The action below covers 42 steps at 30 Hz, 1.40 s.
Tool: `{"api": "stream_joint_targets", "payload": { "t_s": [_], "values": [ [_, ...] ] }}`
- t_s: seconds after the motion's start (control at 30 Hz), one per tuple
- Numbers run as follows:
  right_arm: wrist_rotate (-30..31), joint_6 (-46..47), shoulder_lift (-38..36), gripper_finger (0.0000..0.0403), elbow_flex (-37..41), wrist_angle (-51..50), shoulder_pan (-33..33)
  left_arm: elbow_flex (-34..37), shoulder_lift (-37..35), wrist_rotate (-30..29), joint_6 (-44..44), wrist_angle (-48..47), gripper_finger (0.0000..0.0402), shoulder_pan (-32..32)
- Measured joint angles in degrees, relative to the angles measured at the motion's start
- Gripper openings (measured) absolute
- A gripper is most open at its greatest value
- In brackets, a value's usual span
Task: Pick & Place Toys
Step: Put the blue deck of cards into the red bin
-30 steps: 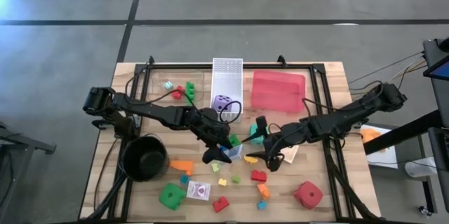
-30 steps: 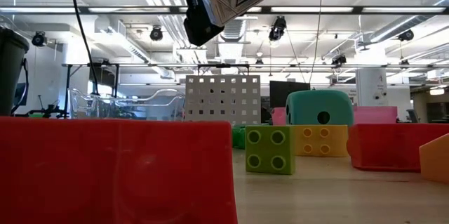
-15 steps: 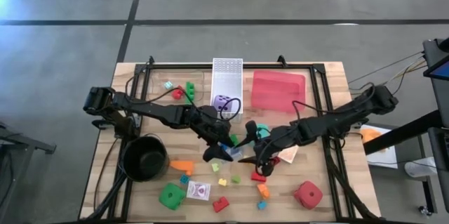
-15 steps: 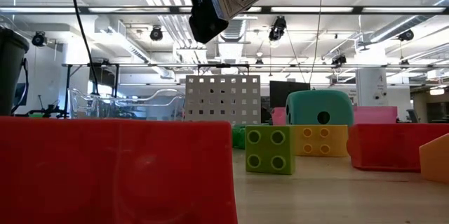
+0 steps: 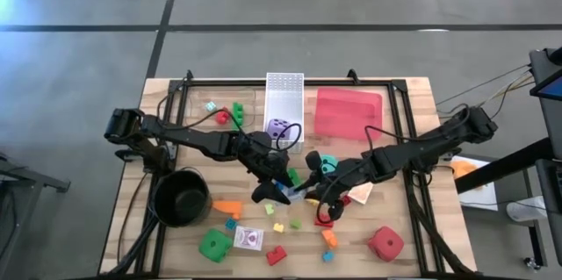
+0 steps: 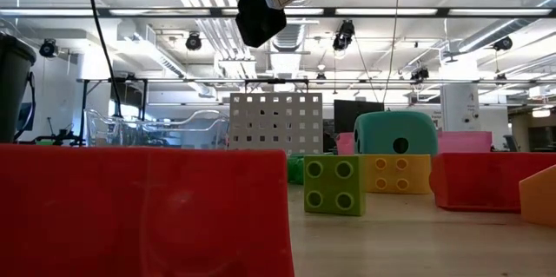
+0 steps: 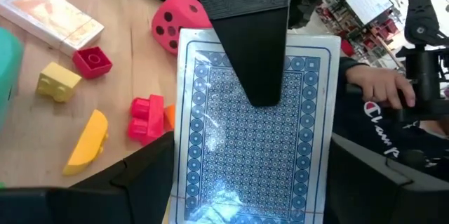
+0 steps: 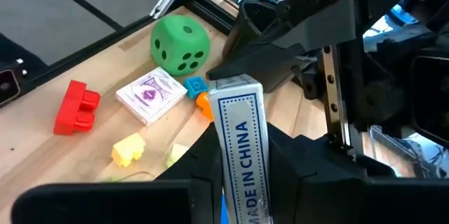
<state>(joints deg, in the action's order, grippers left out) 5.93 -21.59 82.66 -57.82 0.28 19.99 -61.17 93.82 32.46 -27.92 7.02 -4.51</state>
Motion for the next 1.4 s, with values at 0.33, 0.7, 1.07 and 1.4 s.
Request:
{"api": "stream_joint_targets", "payload": {
  "t_s": [0.33,0.7,1.07,1.4],
  "values": [
    [-0.2,4.9,-0.6,0.0059,0.1,-2.5,0.0,0.0,-0.1,-1.6,2.8,0.0,0.0361,0.0],
    [-0.3,23.4,-6.0,0.0059,0.1,-12.2,0.0,1.1,-9.0,-1.3,6.3,-19.2,0.0268,-0.2],
    [30.0,42.3,-19.6,0.0059,0.1,-27.9,-4.5,3.0,-19.8,-25.2,10.2,-18.3,0.0129,-0.4],
    [26.4,55.8,-23.0,0.0059,0.4,-44.3,-28.1,3.0,-23.0,-49.6,8.8,-20.8,0.0081,-0.3]
  ]
}}
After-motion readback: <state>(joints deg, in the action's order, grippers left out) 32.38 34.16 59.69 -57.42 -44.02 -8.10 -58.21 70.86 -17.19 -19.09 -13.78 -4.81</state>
